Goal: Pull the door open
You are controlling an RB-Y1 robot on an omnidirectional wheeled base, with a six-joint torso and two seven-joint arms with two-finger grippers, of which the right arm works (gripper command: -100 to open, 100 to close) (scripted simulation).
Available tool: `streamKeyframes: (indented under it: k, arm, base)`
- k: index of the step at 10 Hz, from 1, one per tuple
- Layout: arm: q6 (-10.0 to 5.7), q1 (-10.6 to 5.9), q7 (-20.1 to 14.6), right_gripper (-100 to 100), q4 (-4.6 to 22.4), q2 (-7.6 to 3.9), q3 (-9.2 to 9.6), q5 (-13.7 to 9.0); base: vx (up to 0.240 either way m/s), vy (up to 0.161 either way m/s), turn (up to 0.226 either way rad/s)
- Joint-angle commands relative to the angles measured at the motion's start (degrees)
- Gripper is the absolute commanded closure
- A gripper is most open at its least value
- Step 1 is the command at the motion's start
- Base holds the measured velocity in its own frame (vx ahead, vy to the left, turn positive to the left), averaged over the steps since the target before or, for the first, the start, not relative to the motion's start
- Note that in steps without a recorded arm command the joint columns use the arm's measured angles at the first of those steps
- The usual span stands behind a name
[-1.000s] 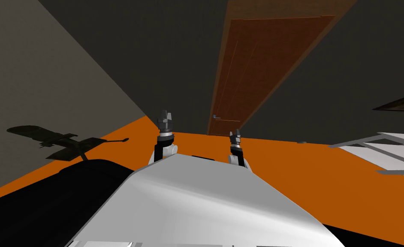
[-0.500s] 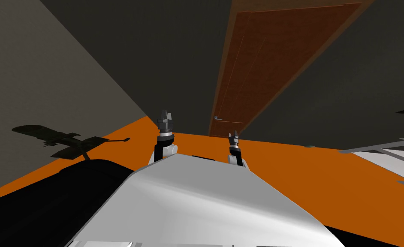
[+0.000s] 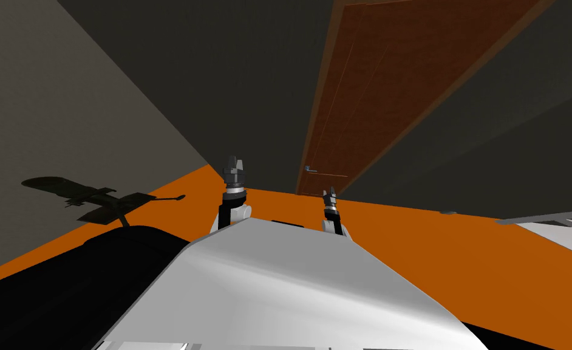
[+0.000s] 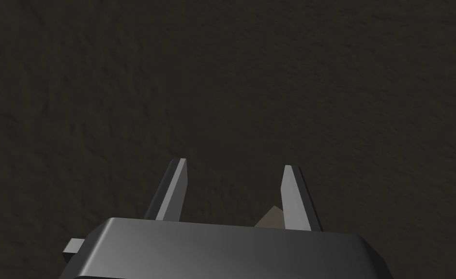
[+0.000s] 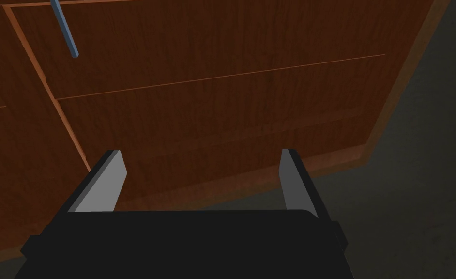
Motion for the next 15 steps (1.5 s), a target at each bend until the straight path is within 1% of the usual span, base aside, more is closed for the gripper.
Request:
streamKeyframes:
  k: [1, 7, 15]
  arm:
    - [-0.92, -0.96, 0.04, -100, 2.86, -0.13, -0.10, -0.04]
    - [-3.26, -4.25, 0.00, -100, 12.45, -0.83, -0.54, -0.29]
    - [-6.08, -8.22, -0.05, -100, 23.95, -1.65, -1.07, -0.58]
  base:
    - [0.096, 0.012, 0.048]
    - [0.104, 0.007, 0.049]
    - [0.099, 0.003, 0.042]
